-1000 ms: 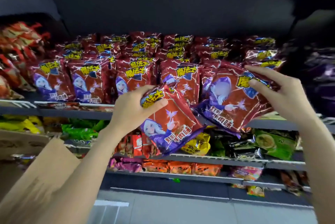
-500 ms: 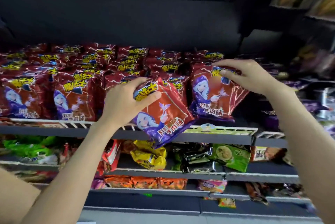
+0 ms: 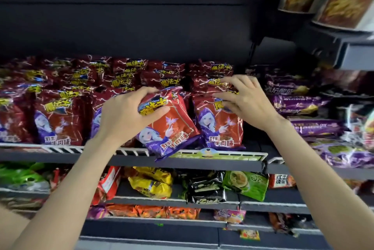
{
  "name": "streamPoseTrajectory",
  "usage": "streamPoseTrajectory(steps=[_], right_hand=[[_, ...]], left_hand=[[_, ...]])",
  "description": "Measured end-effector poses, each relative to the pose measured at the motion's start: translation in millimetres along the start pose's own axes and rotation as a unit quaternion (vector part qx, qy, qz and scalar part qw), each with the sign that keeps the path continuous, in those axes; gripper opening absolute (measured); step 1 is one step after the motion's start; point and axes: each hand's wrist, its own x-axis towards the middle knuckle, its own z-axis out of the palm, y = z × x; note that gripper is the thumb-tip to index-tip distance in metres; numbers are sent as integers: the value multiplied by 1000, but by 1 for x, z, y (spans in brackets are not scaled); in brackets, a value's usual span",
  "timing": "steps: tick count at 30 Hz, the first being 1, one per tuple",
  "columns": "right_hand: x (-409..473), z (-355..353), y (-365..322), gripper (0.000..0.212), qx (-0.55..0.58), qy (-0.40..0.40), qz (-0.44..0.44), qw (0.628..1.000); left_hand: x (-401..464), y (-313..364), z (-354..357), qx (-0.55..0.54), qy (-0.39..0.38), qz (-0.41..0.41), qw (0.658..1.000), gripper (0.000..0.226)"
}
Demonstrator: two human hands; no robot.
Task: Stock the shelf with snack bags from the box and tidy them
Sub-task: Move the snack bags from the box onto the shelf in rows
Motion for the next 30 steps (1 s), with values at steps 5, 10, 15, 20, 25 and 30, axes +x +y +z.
streamPoseTrajectory(steps=[5, 10, 15, 20, 25, 30], right_hand=[[-32, 15, -41, 63, 11, -24, 142, 989], [-23, 17, -44, 103, 78, -148, 194, 967], [-7, 19, -43, 95, 18, -153, 47, 987], [-1, 24, -38, 98, 13, -124, 126, 984], [-13, 6, -72, 71, 132, 5, 180, 975], [9, 3, -136, 75, 284, 36, 229, 930]], left_hand=[[5, 5, 2, 28, -3, 29, 999, 60], [10, 4, -3, 18, -6, 43, 999, 59], [11, 4, -2, 12, -21, 49, 999, 64], [15, 2, -1, 11, -21, 68, 997, 64], [27, 4, 4, 56, -39, 92, 993, 66], [29, -4, 9, 76, -42, 75, 993, 70]])
